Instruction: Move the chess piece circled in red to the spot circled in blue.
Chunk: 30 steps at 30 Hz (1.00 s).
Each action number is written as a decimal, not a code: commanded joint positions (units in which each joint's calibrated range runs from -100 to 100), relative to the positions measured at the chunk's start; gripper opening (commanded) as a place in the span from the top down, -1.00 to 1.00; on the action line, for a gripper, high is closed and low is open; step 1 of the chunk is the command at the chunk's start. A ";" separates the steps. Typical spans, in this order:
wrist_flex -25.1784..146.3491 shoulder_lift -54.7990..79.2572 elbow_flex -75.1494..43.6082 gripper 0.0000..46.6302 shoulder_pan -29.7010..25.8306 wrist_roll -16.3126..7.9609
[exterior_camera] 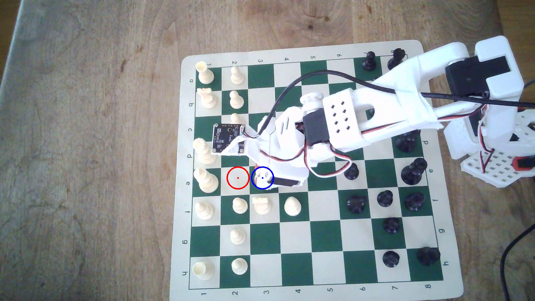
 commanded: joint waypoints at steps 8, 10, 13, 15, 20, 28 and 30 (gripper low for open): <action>2.18 -2.85 -1.53 0.53 0.57 0.68; 2.51 -3.28 -1.26 0.50 0.73 0.78; 2.67 -4.72 -0.35 0.46 0.81 0.83; 2.75 -5.74 0.19 0.43 0.81 0.83; 4.47 -10.15 2.09 0.36 0.26 0.59; 6.44 -21.78 8.44 0.28 0.26 0.20; 6.44 -26.96 13.06 0.23 -0.13 0.05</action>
